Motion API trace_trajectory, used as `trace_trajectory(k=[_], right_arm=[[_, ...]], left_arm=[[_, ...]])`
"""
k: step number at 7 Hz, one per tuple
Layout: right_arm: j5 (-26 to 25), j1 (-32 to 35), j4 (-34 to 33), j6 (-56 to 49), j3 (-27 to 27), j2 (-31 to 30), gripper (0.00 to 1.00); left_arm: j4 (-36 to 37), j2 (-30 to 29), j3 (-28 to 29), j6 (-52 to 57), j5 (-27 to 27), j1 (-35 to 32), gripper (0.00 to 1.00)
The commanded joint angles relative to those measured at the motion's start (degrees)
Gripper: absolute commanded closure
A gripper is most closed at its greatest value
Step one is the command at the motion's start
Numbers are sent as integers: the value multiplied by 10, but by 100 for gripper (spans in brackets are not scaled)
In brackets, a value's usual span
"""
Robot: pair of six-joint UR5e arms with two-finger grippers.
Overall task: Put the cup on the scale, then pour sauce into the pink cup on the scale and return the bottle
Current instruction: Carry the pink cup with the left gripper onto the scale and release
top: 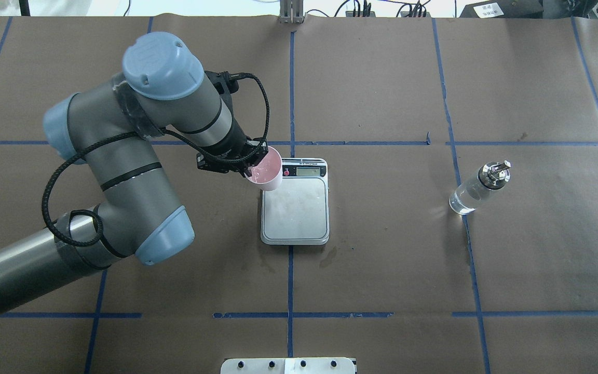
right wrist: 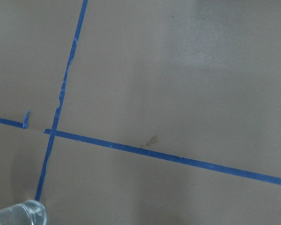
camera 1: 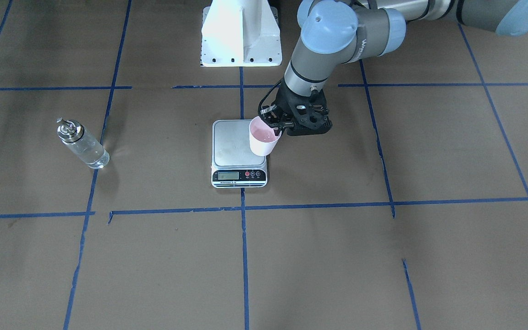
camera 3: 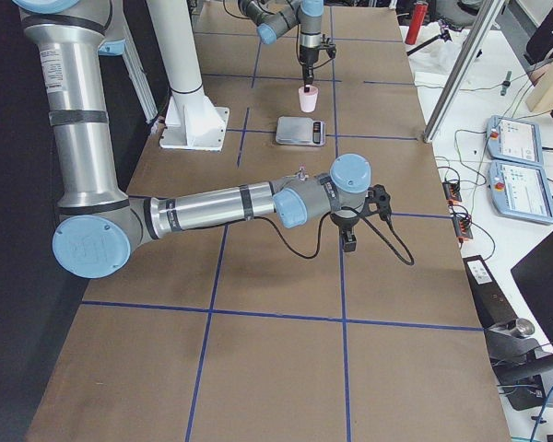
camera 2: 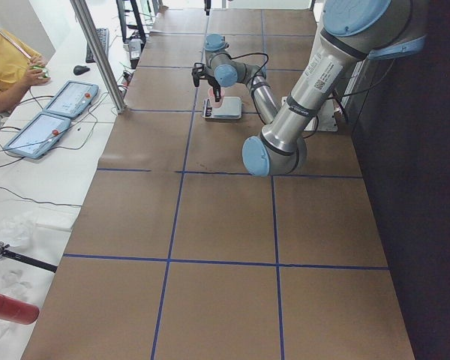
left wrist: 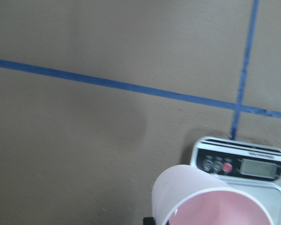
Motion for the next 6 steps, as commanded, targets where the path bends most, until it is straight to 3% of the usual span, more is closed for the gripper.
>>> trace_trajectory(k=[1, 5, 6], right_arm=[[0, -5, 0, 5, 1, 0, 0], [-1, -15, -1, 4, 1, -1, 0], [-1, -14, -1, 4, 0, -3, 0]], left_arm=[[-3, -28, 24, -4, 3, 23, 100], [-66, -27, 61, -4, 14, 43, 100], [-67, -25, 62, -4, 15, 46, 87]])
